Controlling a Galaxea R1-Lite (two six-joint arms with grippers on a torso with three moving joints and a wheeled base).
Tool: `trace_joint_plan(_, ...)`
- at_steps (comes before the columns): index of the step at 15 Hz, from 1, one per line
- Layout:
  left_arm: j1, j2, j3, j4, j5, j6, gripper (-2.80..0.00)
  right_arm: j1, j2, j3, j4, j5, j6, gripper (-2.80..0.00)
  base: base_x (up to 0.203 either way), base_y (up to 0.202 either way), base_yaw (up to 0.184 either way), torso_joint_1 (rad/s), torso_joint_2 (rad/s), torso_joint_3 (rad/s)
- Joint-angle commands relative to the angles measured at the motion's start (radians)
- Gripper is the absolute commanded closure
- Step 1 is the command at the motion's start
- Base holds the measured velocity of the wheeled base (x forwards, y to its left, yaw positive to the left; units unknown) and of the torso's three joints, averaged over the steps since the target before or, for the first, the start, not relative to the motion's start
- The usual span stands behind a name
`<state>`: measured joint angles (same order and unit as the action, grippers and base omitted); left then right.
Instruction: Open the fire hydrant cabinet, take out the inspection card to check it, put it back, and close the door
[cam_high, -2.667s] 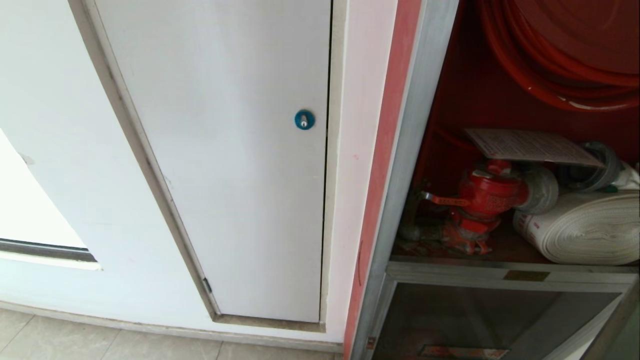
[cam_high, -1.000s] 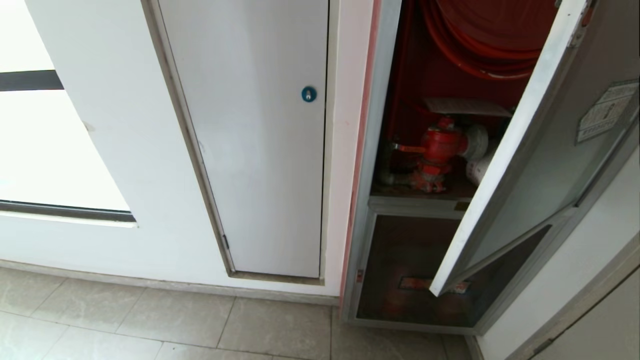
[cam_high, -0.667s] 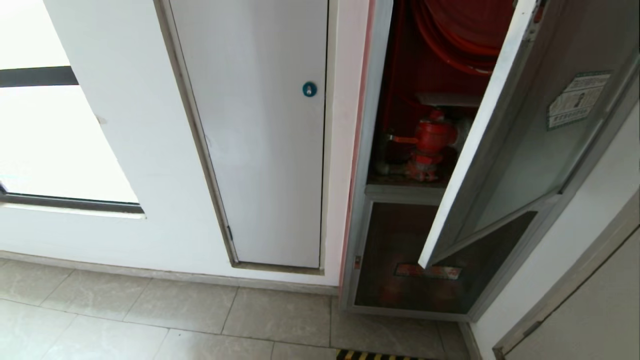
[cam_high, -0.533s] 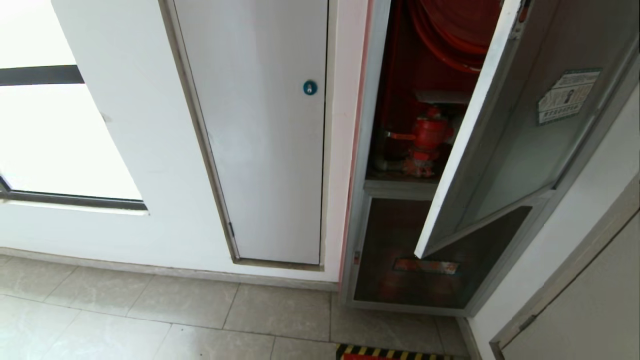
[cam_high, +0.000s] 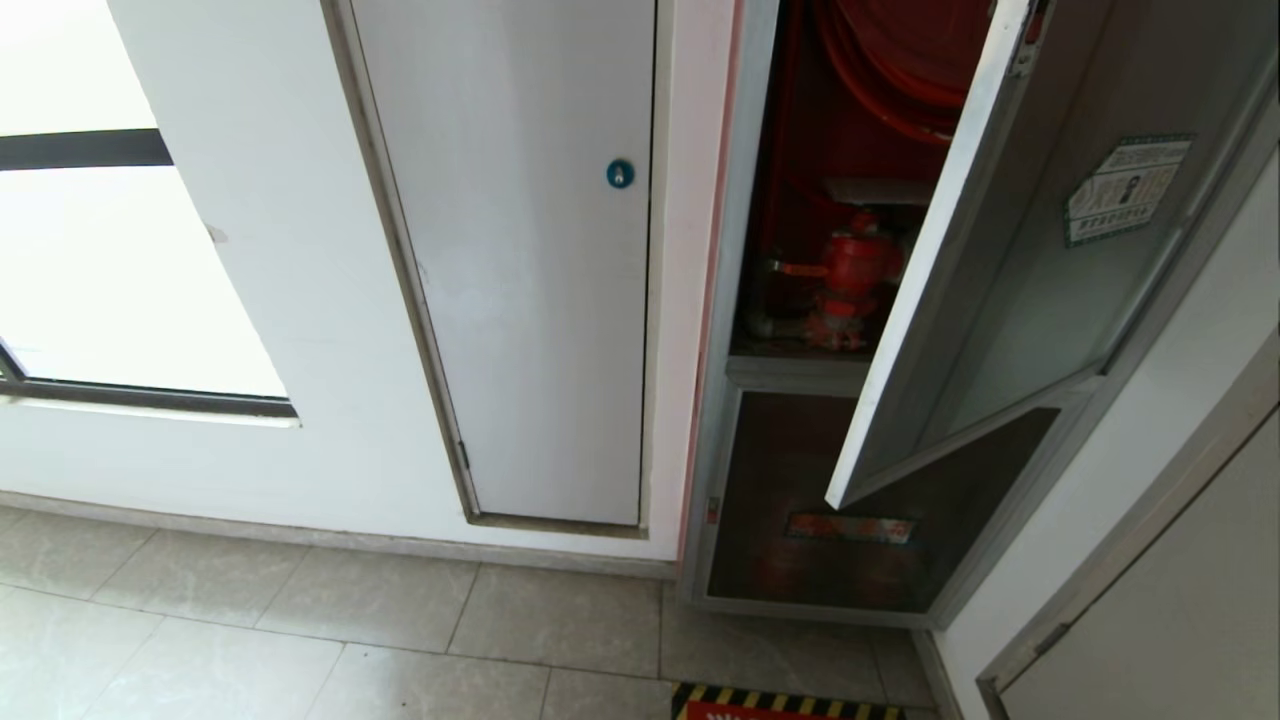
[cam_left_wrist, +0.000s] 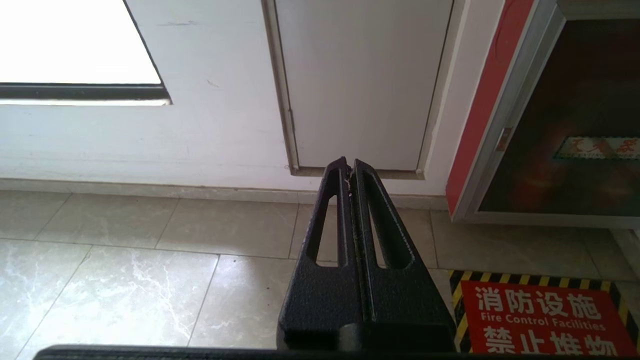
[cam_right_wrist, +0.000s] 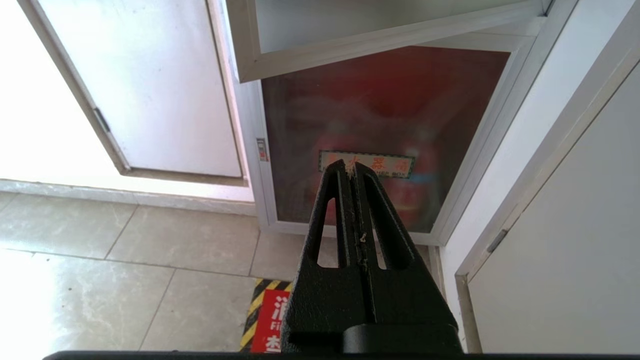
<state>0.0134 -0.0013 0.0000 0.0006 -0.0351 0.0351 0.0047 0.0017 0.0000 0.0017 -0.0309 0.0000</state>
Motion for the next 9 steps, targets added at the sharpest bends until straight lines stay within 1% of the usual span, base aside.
trace_joint_plan(1, 0.0, 0.001, 0.002, 0.001, 0.0, 0.0, 0.0, 0.001, 0.001, 0.0, 0.0, 0.0, 0.0, 0.0, 0.0, 0.0, 0.0, 0.0, 0.0, 0.0)
trace_joint_plan(9, 0.0, 0.001, 0.0, 0.001, 0.0, 0.0, 0.0, 0.001, 0.001, 0.0, 0.0, 0.0, 0.0, 0.0, 0.0, 0.0, 0.0, 0.0, 0.0, 0.0)
